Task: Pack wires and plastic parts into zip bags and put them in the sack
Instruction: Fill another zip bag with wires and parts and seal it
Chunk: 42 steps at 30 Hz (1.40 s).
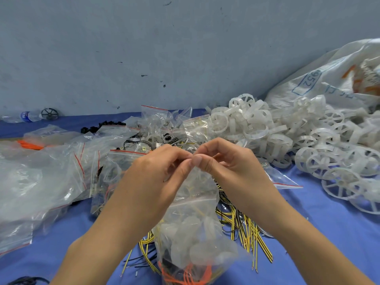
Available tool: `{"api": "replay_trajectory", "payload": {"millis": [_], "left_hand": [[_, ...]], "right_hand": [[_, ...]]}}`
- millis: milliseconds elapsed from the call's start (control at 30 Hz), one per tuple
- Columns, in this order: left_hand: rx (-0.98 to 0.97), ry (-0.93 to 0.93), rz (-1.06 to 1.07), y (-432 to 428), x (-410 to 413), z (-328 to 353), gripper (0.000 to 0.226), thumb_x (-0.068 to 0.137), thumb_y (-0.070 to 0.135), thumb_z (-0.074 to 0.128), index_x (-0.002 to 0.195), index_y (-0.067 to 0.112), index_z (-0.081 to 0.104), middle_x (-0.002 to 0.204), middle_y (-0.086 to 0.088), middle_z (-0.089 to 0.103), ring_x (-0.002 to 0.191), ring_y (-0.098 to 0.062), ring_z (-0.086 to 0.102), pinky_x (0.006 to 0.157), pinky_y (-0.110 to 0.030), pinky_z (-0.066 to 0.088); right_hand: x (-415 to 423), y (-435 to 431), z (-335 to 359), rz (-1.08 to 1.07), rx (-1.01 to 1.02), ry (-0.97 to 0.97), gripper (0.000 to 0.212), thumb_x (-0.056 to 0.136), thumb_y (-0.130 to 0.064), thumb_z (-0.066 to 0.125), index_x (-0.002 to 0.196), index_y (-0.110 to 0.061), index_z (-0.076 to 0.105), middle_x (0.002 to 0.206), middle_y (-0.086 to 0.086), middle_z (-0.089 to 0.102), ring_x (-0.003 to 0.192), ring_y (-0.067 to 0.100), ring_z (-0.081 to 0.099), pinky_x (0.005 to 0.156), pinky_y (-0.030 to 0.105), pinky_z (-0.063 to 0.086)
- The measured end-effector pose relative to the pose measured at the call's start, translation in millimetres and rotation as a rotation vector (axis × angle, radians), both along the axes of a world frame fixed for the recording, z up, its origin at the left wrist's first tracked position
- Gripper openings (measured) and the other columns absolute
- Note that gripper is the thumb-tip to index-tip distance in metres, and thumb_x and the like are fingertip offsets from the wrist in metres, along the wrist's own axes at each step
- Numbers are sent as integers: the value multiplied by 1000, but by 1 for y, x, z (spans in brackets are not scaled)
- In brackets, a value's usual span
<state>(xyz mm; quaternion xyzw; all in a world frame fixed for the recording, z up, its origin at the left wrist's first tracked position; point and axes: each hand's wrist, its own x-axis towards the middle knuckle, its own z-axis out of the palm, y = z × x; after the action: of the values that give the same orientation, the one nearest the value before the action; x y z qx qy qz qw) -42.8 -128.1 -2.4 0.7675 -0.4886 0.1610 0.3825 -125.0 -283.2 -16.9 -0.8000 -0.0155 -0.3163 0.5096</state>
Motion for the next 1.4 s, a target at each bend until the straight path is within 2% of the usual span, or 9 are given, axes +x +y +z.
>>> {"api": "replay_trajectory", "payload": {"millis": [267,433,533,667,800,900,1067,1200,1400], "left_hand": [[8,-23,0,5,7,2,24,93,42,53,98,30,73,87,18,61,78,-1,60,65,-12,39],[13,-99,83,2,0,0,24,95,43,52,100,31,72,85,16,55,69,-7,56,57,-32,46],[37,-54,79,2,-2,1,25,95,45,48,98,33,69,84,16,56,74,-8,58,59,-36,48],[178,48,-48,5,2,3,30,96,50,36,84,31,57,75,9,58,73,-12,57,62,-38,47],[177,346,-137,12,6,6,43,94,55,36,93,23,64,78,4,64,78,-16,63,76,-49,52],[190,392,-154,15,9,7,40,92,55,38,96,27,66,82,7,68,81,-12,65,78,-44,53],[168,380,-158,14,10,4,28,97,48,48,90,30,69,73,9,64,73,-9,63,73,-39,54],[156,148,-48,9,6,5,22,98,42,51,85,33,67,74,18,62,69,-2,59,59,-14,42],[187,-40,112,3,-4,3,29,95,51,39,93,34,62,78,19,53,74,-11,58,64,-43,50]], "right_hand": [[0,-1,2,-20,176,-46,8,89,-23,70,82,-28,71,73,-9,67,67,5,58,66,20,48],[0,3,2,18,197,31,6,87,-30,71,83,-26,72,81,0,72,73,11,64,78,42,54],[0,3,3,20,192,16,7,88,-25,72,81,-27,73,77,-4,72,73,9,63,75,37,54],[0,3,3,68,135,-4,11,87,-16,72,83,-26,73,78,-11,72,73,2,62,69,17,49],[-1,4,5,85,69,-16,20,86,-12,72,83,-31,71,80,-14,73,76,1,66,72,16,49],[0,5,5,94,61,-30,23,86,-9,72,84,-32,71,83,-12,74,80,5,69,78,20,53],[1,6,4,89,98,-24,19,86,-9,72,89,-28,74,85,-9,75,82,9,69,81,28,56],[1,6,2,93,209,6,8,88,-17,72,90,-24,74,82,-4,75,76,12,67,77,31,55],[5,9,-3,54,295,15,8,87,-18,72,82,-23,74,74,-1,72,67,6,58,69,25,52]]}}
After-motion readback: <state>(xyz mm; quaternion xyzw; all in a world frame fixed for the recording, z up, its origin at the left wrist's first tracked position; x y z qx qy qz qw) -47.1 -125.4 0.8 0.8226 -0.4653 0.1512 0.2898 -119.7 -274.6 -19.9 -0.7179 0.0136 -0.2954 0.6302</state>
